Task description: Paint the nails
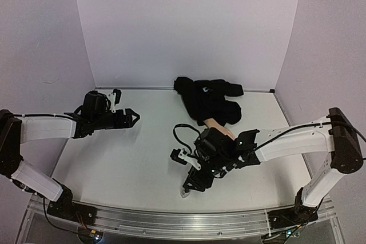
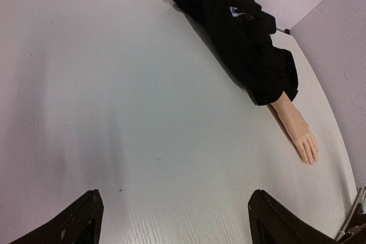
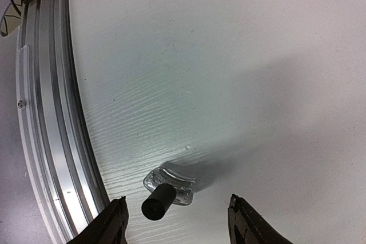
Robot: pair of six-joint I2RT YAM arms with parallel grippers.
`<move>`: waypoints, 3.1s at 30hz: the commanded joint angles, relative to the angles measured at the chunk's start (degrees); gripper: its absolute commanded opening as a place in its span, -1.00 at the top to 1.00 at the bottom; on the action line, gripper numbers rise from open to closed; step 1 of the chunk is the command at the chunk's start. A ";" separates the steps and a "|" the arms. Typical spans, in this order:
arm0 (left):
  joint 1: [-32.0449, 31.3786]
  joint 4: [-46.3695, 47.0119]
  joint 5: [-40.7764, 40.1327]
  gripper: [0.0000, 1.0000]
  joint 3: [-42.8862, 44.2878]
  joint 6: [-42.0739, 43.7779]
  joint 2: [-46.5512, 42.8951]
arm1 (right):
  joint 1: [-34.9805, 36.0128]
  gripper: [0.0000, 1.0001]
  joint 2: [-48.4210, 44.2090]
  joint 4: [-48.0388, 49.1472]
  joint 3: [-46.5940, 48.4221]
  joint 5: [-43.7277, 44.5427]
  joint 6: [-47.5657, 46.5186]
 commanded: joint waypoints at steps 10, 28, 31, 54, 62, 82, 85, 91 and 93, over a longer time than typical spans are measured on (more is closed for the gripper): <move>-0.28 1.44 0.99 -0.82 1.34 0.51 0.65 | 1.51 0.03 4.87 -1.94 3.95 2.46 -0.75; -0.31 1.55 1.84 -0.79 0.48 0.86 -0.22 | 2.44 0.96 4.93 -2.46 4.87 6.55 1.04; -0.44 4.25 4.44 -0.79 -0.16 1.03 -0.31 | 1.81 1.00 2.07 0.36 3.06 11.40 3.44; -25.18 38.78 15.51 -0.63 6.46 30.18 21.16 | -14.47 1.00 -6.21 -7.25 13.67 15.42 25.62; -26.00 38.36 16.62 -0.32 10.68 30.60 25.27 | -13.17 1.00 -4.56 -9.71 16.61 15.62 25.05; -26.55 35.01 16.05 0.24 13.44 28.38 27.05 | -11.22 1.00 -2.40 -10.87 19.64 17.65 24.53; -26.58 34.44 15.75 0.19 13.46 28.54 27.02 | -11.13 1.00 -2.41 -10.96 19.89 17.58 24.45; -26.59 33.16 15.26 0.16 13.88 28.46 27.19 | -10.98 1.00 -2.23 -10.97 20.25 17.55 24.52; -26.56 32.83 15.08 0.19 13.98 28.60 27.19 | -10.97 1.00 -2.17 -10.97 20.47 17.48 24.45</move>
